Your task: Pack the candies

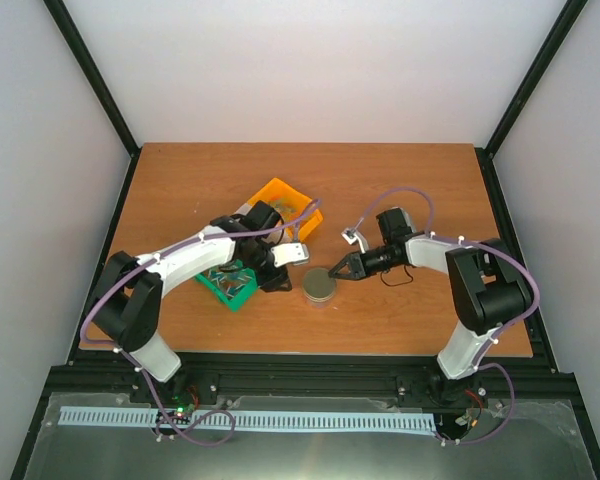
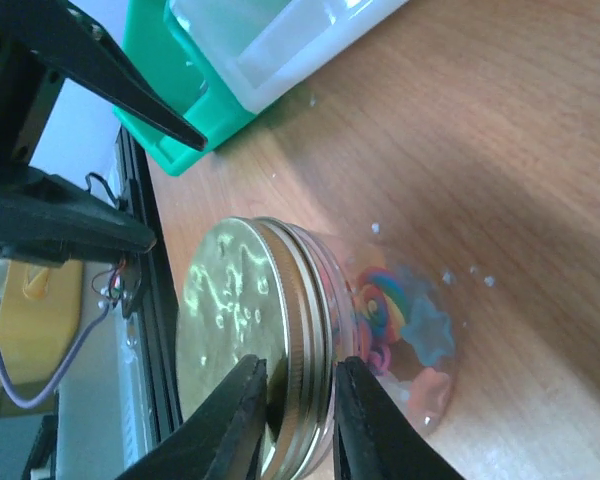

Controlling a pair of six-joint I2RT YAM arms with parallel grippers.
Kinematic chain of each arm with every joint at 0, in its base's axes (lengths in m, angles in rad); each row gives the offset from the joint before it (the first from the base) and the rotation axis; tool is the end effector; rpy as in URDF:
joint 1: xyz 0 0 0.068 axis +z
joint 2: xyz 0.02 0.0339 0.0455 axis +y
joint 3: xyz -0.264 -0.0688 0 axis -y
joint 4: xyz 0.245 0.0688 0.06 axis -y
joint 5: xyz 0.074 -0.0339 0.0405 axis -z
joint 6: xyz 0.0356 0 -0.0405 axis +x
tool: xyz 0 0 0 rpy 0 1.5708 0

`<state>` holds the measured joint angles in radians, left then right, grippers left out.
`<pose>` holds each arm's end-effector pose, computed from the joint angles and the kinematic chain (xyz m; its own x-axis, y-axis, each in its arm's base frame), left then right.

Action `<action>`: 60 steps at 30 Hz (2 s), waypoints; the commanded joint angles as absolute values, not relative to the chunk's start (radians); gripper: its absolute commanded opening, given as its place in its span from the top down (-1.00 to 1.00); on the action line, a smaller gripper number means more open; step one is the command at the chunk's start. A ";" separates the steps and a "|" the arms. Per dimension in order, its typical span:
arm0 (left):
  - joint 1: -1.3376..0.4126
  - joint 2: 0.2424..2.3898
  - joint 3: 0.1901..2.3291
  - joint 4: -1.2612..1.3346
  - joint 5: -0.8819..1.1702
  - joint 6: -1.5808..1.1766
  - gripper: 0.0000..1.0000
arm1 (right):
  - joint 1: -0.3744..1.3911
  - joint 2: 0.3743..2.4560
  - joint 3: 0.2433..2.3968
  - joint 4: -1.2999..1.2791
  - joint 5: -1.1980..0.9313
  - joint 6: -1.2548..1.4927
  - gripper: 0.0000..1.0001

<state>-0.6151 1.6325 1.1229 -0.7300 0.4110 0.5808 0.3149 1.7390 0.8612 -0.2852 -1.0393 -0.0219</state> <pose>0.2483 -0.1929 0.2090 -0.2972 0.8259 -0.4792 0.9547 0.2638 -0.1374 0.2790 0.1231 0.1391 -0.8621 -0.2925 -0.4138 -0.5010 0.3697 0.7825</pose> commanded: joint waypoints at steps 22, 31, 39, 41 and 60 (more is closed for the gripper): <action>-0.733 1.594 0.962 -0.530 0.536 0.448 0.15 | 0.317 1.586 0.824 -0.533 -1.033 -0.267 0.41; -0.691 1.691 1.046 -0.400 0.480 0.304 0.22 | 0.234 1.528 0.845 -0.602 -0.978 -0.501 0.45; -0.575 1.862 1.225 -0.374 0.475 0.246 0.24 | 0.202 1.501 0.831 -0.564 -0.841 -0.620 0.40; -0.559 1.890 1.265 -0.390 0.478 0.247 0.23 | 0.208 1.491 0.807 -0.533 -0.855 -0.630 0.40; -0.503 1.685 1.254 -0.673 0.561 0.409 0.09 | 0.530 1.577 0.821 -0.463 -0.644 -0.570 0.42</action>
<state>-0.5106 1.7176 1.2419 -0.6067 0.5293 0.3679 0.4812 1.5452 0.7517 -0.4500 -0.6773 -0.5865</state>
